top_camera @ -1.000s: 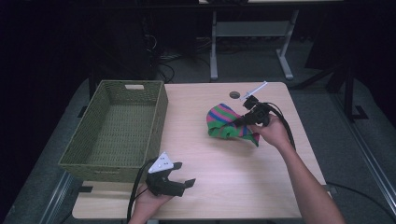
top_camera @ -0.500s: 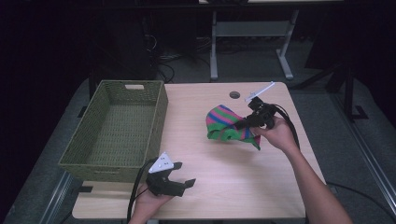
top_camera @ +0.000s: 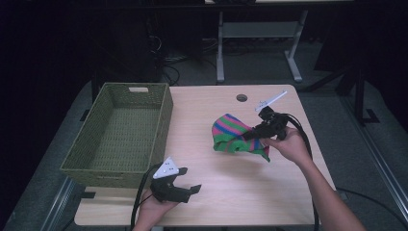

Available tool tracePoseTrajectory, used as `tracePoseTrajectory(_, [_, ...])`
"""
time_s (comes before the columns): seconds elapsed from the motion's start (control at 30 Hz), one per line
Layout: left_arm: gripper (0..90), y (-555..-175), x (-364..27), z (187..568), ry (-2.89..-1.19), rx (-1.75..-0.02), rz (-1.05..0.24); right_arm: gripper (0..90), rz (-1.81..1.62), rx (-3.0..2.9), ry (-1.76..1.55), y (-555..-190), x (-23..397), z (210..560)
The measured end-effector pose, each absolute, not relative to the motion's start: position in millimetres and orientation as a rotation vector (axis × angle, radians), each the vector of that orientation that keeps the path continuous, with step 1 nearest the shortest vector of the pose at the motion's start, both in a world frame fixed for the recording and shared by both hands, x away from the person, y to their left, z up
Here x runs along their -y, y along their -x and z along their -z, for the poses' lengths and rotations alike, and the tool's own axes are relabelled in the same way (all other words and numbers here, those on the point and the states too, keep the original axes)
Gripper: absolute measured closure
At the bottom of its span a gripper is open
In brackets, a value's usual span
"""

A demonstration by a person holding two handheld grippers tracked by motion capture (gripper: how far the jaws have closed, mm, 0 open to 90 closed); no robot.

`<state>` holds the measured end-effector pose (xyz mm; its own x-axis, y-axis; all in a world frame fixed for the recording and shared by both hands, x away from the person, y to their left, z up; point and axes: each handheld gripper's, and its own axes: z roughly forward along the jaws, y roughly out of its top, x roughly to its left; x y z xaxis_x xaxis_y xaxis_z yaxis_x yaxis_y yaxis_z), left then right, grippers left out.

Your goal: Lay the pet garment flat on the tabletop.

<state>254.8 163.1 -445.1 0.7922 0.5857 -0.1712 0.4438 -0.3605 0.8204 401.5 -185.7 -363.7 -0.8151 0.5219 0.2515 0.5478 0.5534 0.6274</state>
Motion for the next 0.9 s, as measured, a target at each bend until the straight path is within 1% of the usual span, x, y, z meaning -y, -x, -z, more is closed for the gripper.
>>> tracePoseTrajectory(0.33, [17.4, -254, -163, 444, -2.017, -0.761, -0.192, 78.7, 1.158, 2.707, 0.894, -382, 186, 365])
tracePoseTrajectory(0.9, [17.5, -253, -167, 442, -1.997, -0.763, -0.186, 78.7, 1.149, 2.710, 0.848, -358, 186, 373])
